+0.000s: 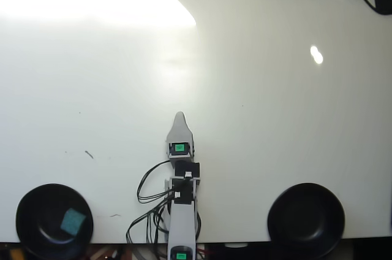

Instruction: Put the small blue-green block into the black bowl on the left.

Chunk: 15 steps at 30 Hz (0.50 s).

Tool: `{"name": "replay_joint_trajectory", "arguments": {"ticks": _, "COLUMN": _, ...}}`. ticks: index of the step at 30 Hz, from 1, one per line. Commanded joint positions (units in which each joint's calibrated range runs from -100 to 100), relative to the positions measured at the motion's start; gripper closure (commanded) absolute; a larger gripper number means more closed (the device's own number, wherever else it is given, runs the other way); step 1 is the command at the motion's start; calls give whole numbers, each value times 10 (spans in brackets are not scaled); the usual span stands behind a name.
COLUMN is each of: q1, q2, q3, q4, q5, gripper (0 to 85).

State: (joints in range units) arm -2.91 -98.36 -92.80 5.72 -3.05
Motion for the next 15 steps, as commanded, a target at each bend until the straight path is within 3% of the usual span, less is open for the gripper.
{"name": "replay_joint_trajectory", "arguments": {"ticks": 1, "q1": 2, "q2": -12, "q3": -2, "q4": 33, "q5": 8, "gripper": 441}}
{"name": "replay_joint_trajectory", "arguments": {"ticks": 7, "q1": 4, "q2": -11, "q3": -30, "q4": 34, "q5": 25, "gripper": 413}}
{"name": "replay_joint_trajectory", "arguments": {"ticks": 15, "q1": 6, "q2": -11, "q3": -57, "q4": 28, "q5": 24, "gripper": 384}}
